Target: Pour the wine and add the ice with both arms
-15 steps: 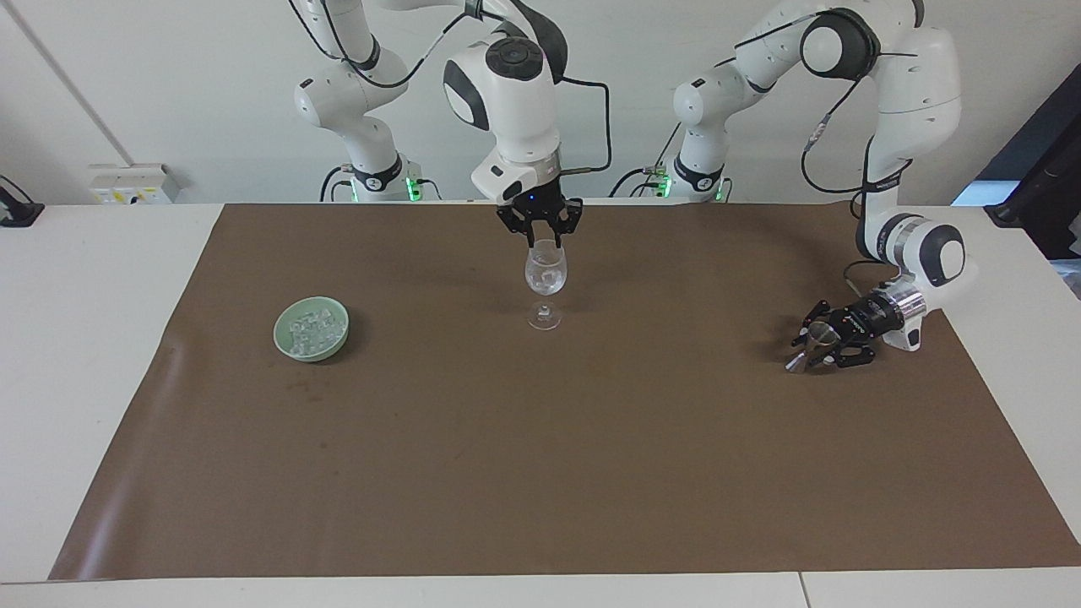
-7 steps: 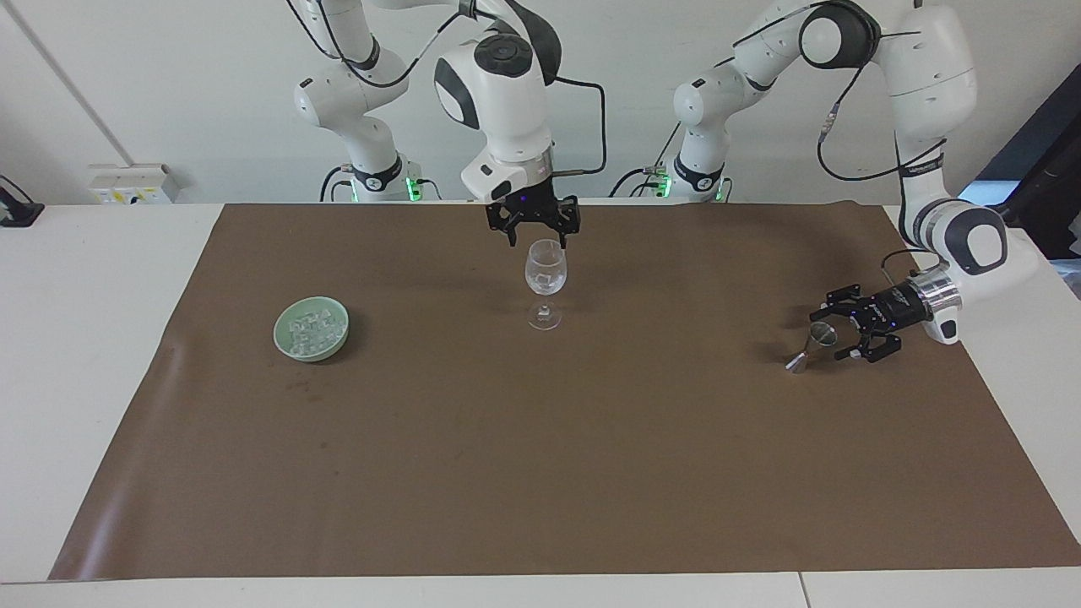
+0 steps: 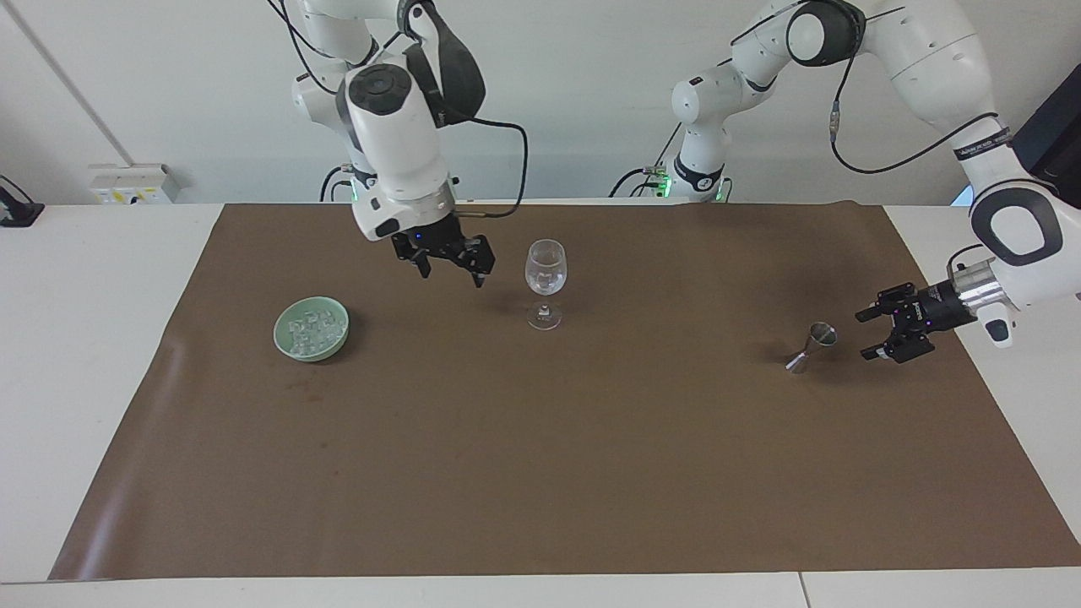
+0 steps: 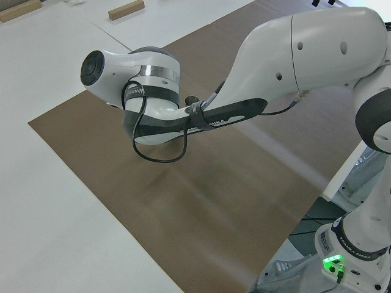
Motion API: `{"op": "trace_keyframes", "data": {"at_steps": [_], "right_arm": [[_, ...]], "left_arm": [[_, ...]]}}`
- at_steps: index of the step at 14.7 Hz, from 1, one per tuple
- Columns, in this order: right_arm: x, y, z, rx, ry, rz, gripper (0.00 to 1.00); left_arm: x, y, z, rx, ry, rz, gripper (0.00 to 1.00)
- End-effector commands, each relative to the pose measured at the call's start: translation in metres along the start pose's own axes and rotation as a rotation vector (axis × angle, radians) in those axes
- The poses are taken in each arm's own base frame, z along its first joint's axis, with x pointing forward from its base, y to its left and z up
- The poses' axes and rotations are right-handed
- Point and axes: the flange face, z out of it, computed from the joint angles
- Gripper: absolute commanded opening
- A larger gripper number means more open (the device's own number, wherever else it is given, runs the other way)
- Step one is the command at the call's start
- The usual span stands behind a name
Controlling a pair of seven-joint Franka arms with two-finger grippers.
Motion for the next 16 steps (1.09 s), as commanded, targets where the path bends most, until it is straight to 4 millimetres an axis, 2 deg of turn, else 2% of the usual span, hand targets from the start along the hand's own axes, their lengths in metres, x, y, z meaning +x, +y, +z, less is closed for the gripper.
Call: {"op": "trace_keyframes", "data": {"at_steps": [1,3,5,7,9,10,11,12,14,15,16], "right_arm": [[0.022,0.066,-0.034,-0.005,0.003,-0.048,1.00],[0.037,0.106,-0.054,0.004,0.026,-0.124,1.00],[0.054,0.154,-0.060,-0.008,0.003,-0.159,1.00],[0.060,0.184,-0.071,-0.048,-0.020,-0.234,1.00],[0.058,0.198,-0.086,-0.060,0.001,-0.231,1.00],[0.054,0.203,-0.090,-0.068,-0.026,-0.225,1.00],[0.050,0.196,-0.106,-0.070,-0.032,-0.238,1.00],[0.051,0.204,-0.115,-0.082,-0.043,-0.228,1.00],[0.058,0.232,-0.124,-0.083,-0.039,-0.232,1.00],[0.058,0.240,-0.127,-0.081,-0.045,-0.235,1.00],[0.054,0.240,-0.135,-0.078,-0.044,-0.239,1.00]], "left_arm": [[-0.039,0.014,-0.032,0.069,0.100,0.299,1.00],[-0.054,0.016,-0.046,0.087,0.113,0.443,1.00],[-0.084,0.033,-0.051,0.143,0.143,0.542,1.00],[-0.119,0.051,-0.051,0.283,0.190,0.669,1.00],[-0.142,0.059,-0.057,0.296,0.223,0.723,1.00],[-0.160,0.070,-0.058,0.320,0.244,0.777,1.00],[-0.175,0.076,-0.059,0.364,0.268,0.810,1.00],[-0.196,0.086,-0.057,0.393,0.286,0.852,1.00],[-0.224,0.093,-0.061,0.398,0.298,0.894,1.00],[-0.237,0.095,-0.061,0.401,0.301,0.912,1.00],[-0.249,0.097,-0.065,0.397,0.310,0.930,1.00]]}}
